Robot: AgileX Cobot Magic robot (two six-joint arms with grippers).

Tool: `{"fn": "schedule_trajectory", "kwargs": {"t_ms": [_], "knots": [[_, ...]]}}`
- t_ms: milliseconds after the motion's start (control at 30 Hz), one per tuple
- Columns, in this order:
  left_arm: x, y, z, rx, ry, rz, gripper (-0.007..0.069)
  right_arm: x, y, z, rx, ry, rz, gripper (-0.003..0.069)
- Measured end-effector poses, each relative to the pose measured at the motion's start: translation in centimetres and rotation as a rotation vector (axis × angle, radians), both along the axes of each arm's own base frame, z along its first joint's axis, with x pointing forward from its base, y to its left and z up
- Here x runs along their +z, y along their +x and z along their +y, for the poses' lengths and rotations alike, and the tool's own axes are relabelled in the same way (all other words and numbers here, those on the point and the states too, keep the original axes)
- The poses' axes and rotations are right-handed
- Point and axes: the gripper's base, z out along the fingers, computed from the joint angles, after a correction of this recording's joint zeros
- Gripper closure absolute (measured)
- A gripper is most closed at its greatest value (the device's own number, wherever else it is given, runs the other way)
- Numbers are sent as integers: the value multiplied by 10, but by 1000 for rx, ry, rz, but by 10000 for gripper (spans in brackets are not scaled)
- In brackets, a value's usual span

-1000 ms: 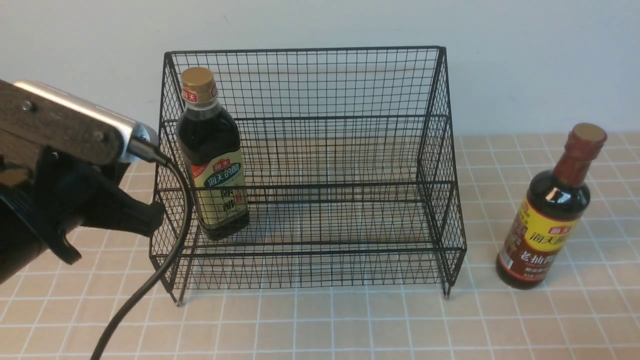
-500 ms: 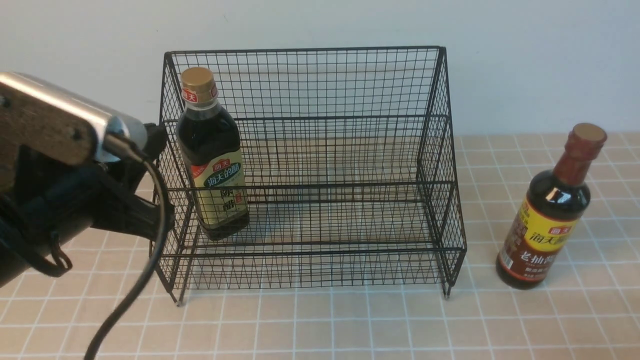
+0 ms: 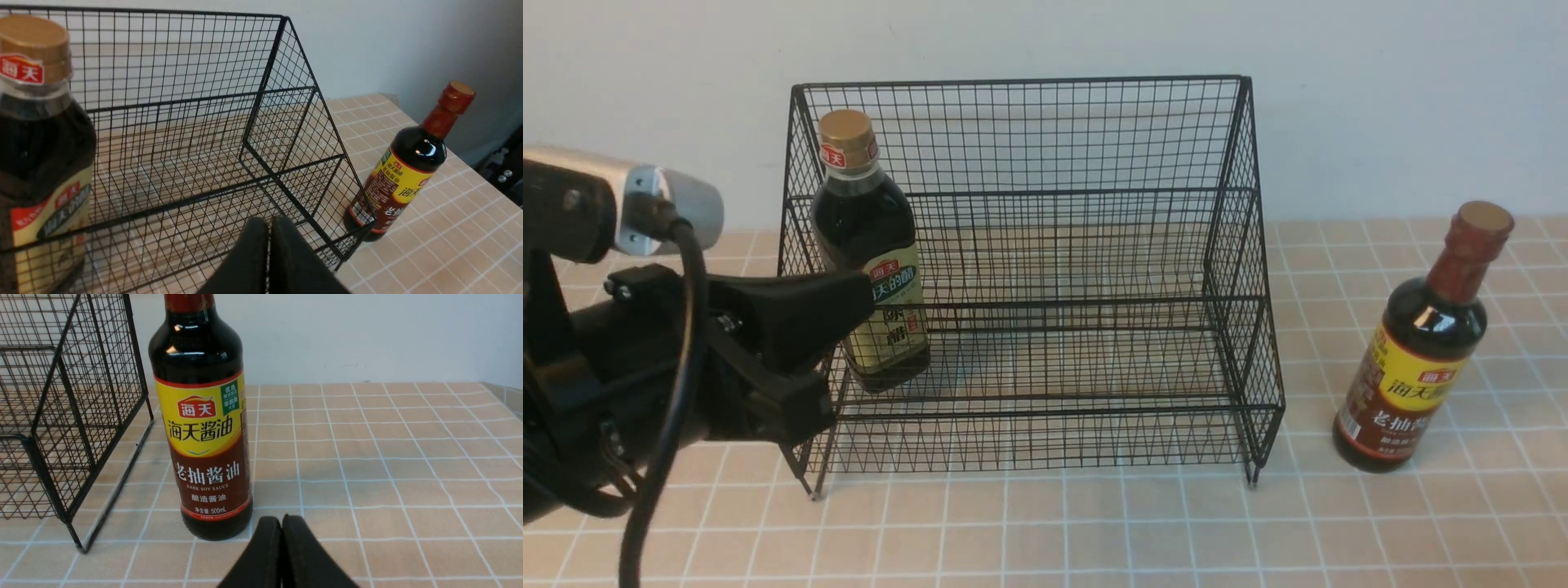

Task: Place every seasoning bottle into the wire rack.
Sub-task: Use the left arm to put the condiment bottle back on the shelf

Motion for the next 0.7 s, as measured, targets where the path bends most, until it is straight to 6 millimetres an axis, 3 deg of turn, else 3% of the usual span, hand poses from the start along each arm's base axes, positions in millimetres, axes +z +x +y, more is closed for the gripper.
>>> {"fn": "schedule_trajectory", "kwargs": {"t_ms": [433, 567, 700], "knots": [[-48, -7, 11, 43, 211, 195, 631, 0, 0, 0, 0, 0, 0, 673], [-51, -7, 15, 52, 296, 187, 631, 0, 0, 0, 0, 0, 0, 673], [-40, 1, 14, 54, 334, 145, 631, 0, 0, 0, 0, 0, 0, 673]]}}
